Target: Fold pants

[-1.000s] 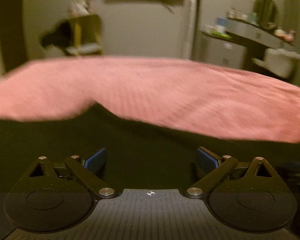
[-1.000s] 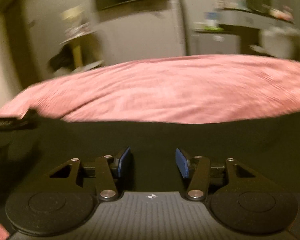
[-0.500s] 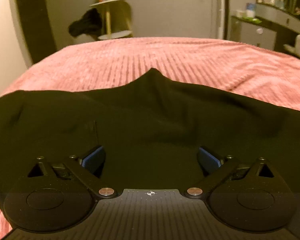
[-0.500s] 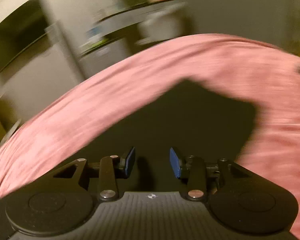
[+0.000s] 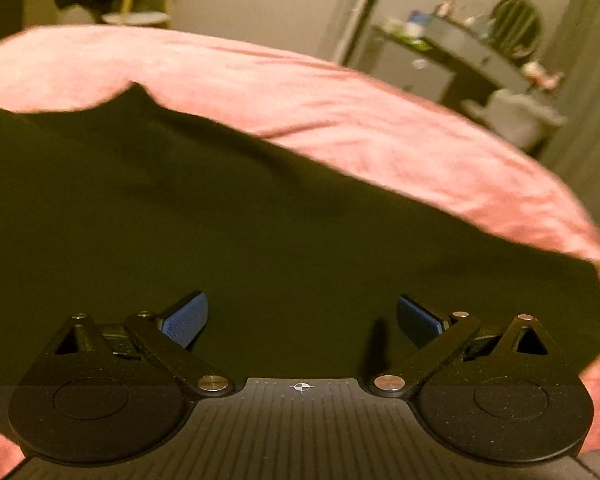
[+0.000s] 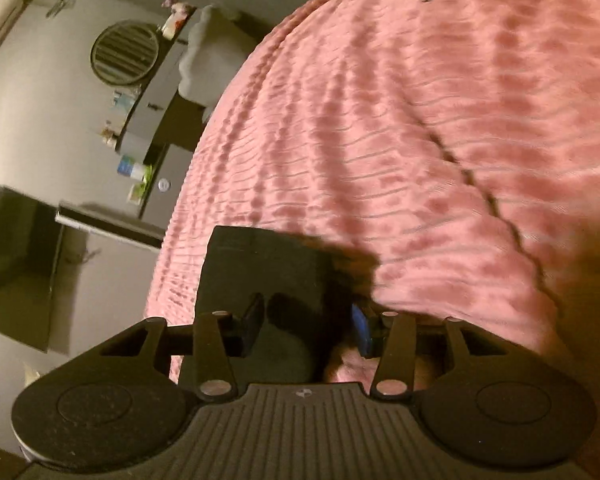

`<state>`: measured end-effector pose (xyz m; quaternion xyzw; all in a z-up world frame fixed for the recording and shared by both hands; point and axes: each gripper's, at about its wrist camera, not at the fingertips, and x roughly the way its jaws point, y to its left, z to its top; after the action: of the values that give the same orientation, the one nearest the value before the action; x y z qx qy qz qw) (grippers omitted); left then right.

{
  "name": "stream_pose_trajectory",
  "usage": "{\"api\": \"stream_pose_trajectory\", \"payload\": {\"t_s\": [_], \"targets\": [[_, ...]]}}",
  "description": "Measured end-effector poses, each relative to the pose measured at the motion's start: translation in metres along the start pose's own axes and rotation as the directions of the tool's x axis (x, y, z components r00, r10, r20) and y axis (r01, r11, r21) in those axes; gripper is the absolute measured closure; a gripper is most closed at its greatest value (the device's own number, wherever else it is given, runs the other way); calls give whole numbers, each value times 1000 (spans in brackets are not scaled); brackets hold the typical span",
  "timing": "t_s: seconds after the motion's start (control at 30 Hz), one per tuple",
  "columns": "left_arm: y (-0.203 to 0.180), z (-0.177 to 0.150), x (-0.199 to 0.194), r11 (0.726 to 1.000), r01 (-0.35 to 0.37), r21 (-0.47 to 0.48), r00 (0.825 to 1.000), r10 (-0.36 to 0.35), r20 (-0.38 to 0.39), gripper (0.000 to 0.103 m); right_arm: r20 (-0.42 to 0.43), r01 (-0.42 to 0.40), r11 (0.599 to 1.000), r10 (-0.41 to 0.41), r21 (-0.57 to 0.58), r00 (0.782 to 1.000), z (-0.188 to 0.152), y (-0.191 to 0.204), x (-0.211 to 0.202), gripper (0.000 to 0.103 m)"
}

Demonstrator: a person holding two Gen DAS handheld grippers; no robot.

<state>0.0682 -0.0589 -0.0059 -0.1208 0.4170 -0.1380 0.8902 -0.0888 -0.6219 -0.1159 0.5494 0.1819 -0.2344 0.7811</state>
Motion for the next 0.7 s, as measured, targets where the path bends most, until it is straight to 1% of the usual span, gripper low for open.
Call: {"api": "stream_pose_trajectory", "payload": {"t_s": [0.03,0.07,0.1,0.13,0.17,0.23,0.3,0.4,0.47,0.53,0.6,0.63,0.7], "targets": [[-2,-1,-1,1000,16,-12,1000,-16,-2,0,9,9,999,-8,-43,1000,-1,7,-1,72],[-3,-2,0,1000,11,-21,1000,-11,-2,0,23,15,996,-13,-84,1000,-1,13,-3,77],[-4,-4,1,1000,-5,-25,1000,5,-5,0,38,10,994,-6,-107,999,-2,18,-5,80],[-5,-5,3,1000,-15,-26,1000,15,-7,0,52,-5,994,11,-108,999,0,24,-6,85],[-6,-7,4,999,-23,-23,1000,23,-5,0,62,-28,995,35,-98,997,1,23,-10,87],[-10,-8,7,999,-31,-9,1000,31,-1,0,70,-80,993,86,-83,994,1,25,-15,87],[-11,-7,7,1000,-2,-10,1000,2,-1,0,73,-94,992,100,-83,992,2,26,-17,87],[-11,-7,4,1000,15,-27,1000,-15,-1,0,78,-130,989,136,-74,988,0,24,-21,82],[-8,-8,5,999,15,-43,1000,-15,-3,0,61,-120,992,123,-49,991,2,23,-16,63],[-7,-8,6,999,17,-47,1000,-17,-2,0,25,-116,993,117,-26,993,4,21,-2,59],[-8,-8,6,999,15,-43,1000,-15,-5,0,-10,-73,997,73,-1,997,5,16,13,60],[-8,-8,6,999,16,-43,1000,-16,-5,0,-13,-65,998,65,4,998,4,13,16,64],[-8,-8,6,999,14,-43,1000,-14,-6,0,-14,-65,998,65,8,998,4,13,20,69]]}}
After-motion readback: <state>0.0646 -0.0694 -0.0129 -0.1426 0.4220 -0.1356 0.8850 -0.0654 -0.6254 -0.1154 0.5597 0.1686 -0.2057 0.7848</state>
